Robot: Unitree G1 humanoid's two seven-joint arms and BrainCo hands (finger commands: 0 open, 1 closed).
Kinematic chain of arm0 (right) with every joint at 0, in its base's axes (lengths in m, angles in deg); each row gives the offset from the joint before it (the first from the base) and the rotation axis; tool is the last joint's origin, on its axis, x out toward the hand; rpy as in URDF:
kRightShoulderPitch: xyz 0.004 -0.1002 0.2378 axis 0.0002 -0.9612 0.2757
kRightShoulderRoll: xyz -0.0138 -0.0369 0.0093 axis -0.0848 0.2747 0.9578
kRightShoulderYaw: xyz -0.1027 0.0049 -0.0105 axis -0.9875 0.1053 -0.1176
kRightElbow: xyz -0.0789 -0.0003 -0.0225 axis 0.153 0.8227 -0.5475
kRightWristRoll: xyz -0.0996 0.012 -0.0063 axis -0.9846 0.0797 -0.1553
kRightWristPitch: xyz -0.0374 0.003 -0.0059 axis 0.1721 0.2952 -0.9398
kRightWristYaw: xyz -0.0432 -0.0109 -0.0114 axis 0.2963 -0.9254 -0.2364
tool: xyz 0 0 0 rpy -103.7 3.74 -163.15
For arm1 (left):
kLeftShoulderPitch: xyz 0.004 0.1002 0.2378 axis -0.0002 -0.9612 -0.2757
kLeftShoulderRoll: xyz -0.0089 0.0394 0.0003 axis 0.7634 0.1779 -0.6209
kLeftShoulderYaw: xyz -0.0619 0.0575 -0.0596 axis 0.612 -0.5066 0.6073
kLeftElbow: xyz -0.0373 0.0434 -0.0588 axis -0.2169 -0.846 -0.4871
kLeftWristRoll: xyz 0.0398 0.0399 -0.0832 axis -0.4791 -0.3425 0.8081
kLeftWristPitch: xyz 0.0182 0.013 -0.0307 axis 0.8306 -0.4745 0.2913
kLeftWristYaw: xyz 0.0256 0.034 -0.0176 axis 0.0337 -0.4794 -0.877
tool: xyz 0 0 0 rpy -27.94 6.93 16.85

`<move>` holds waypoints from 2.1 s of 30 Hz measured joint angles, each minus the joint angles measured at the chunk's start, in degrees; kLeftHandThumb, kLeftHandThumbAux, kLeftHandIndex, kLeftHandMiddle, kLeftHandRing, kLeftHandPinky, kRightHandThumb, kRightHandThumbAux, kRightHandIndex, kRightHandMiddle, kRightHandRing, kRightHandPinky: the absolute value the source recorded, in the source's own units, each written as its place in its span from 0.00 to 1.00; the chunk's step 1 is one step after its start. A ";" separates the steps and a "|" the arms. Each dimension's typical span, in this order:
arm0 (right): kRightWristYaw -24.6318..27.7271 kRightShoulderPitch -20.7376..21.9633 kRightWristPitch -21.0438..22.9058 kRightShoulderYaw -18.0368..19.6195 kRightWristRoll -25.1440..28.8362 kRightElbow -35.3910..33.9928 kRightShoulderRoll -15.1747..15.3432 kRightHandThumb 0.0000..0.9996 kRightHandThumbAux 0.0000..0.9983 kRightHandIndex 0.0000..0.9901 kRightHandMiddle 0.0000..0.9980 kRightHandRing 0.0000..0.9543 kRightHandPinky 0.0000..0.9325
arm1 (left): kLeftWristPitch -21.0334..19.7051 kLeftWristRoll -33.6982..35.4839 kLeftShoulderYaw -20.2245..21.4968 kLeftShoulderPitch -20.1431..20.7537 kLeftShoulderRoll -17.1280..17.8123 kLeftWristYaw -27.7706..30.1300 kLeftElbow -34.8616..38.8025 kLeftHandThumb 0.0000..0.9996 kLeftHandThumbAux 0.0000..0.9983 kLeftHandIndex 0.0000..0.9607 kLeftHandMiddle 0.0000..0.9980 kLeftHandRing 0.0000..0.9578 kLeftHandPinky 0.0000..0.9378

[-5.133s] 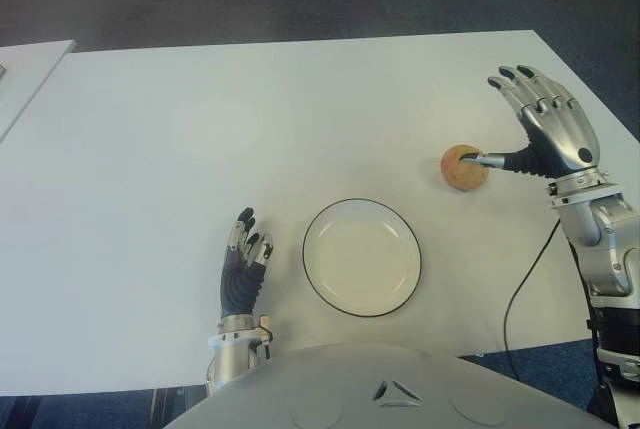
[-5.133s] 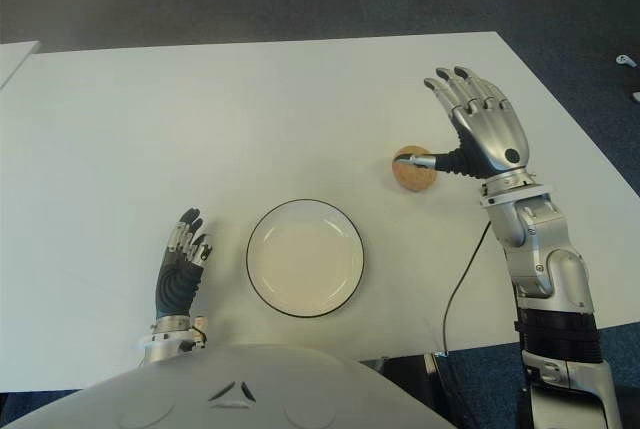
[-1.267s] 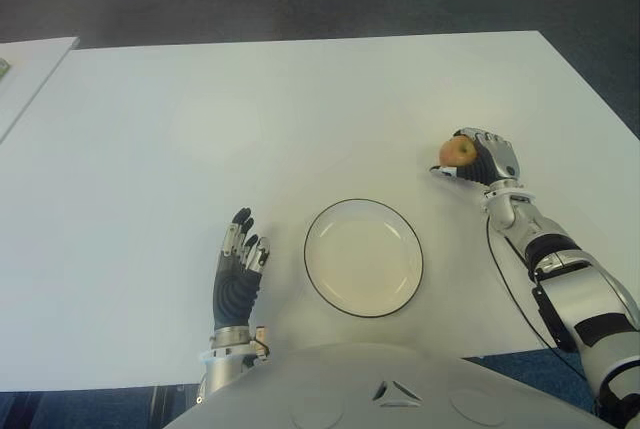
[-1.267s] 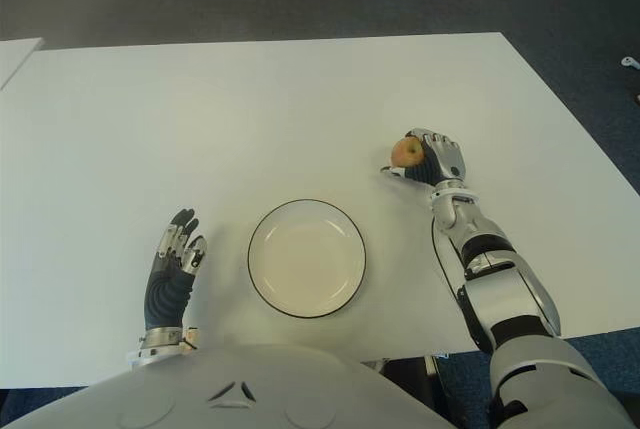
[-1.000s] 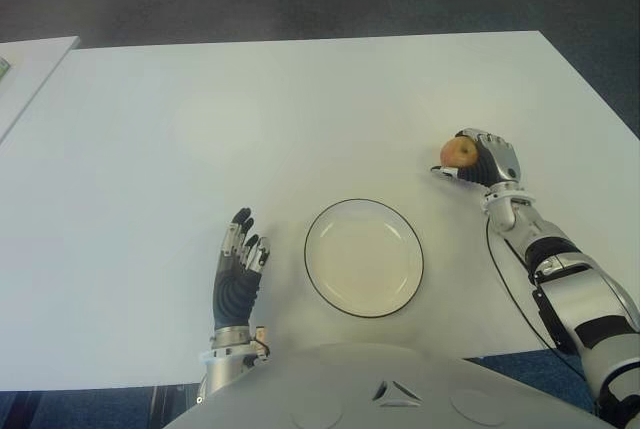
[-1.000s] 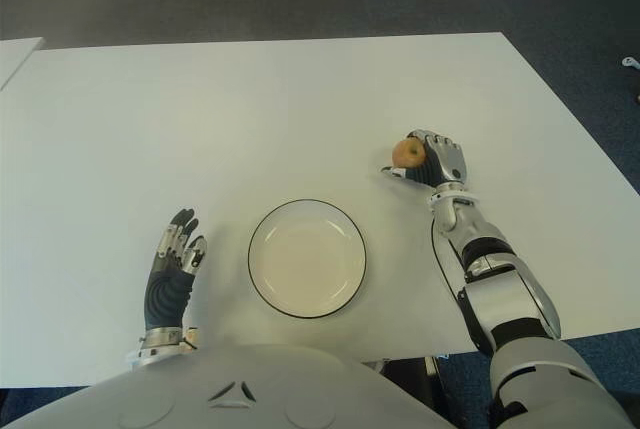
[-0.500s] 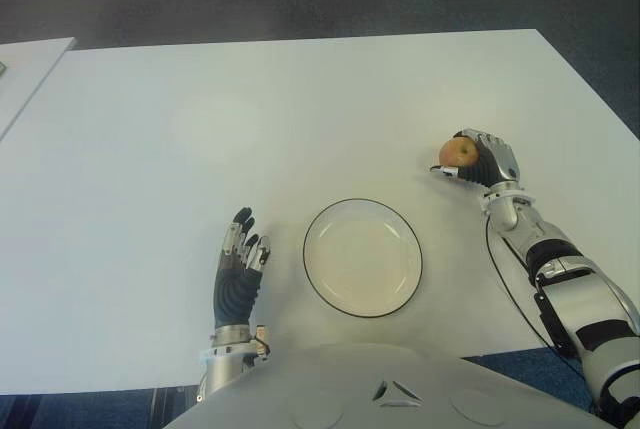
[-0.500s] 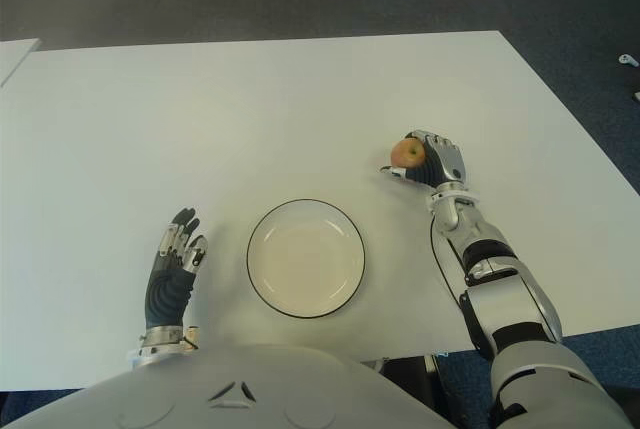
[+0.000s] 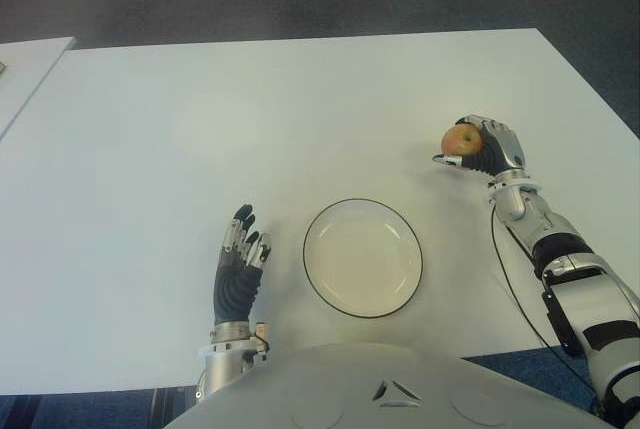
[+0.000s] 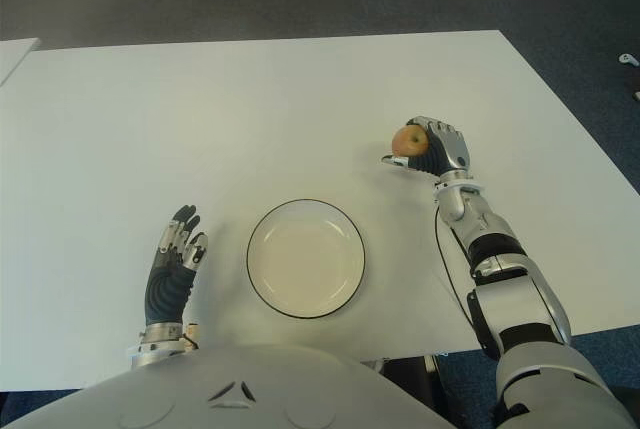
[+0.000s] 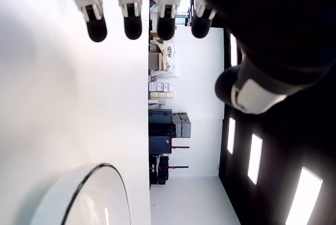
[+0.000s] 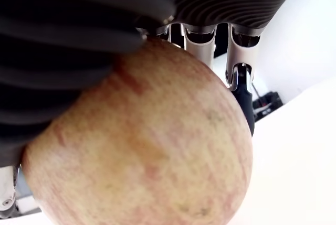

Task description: Put the apples into the plate.

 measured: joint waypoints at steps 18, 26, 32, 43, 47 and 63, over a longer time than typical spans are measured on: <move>4.51 1.40 1.32 4.34 -0.88 -22.00 1.60 0.95 0.66 0.90 0.90 0.93 0.93 | -0.37 0.42 0.70 1.47 -0.03 0.41 -0.05 0.15 0.53 0.07 0.05 0.06 0.09; 6.71 -2.00 2.81 5.02 -1.11 -27.04 1.98 0.93 0.67 0.90 0.90 0.93 0.94 | -0.44 0.41 0.88 1.91 -0.09 0.41 -0.35 0.14 0.54 0.07 0.05 0.05 0.09; 7.92 -9.67 4.05 5.10 -2.66 -40.73 0.77 0.94 0.67 0.90 0.89 0.93 0.93 | -0.44 0.37 0.92 2.15 -0.08 0.41 -0.34 0.13 0.54 0.07 0.05 0.05 0.09; 10.41 -20.26 1.13 1.20 -9.16 -57.47 -2.69 0.88 0.70 0.88 0.89 0.92 0.94 | -0.44 0.07 0.95 2.13 0.08 0.41 -0.33 0.13 0.54 0.06 0.04 0.04 0.08; 12.30 -22.78 0.31 -0.07 -10.72 -61.48 -3.09 0.84 0.72 0.87 0.89 0.92 0.94 | -0.50 -0.09 0.93 2.15 0.12 0.41 -0.33 0.13 0.56 0.06 0.05 0.05 0.11; 15.45 -24.59 -8.54 -1.11 -12.72 -63.42 -1.97 0.78 0.73 0.88 0.89 0.92 0.95 | -0.76 -0.19 0.83 2.13 0.04 0.41 -0.33 0.14 0.57 0.06 0.05 0.06 0.11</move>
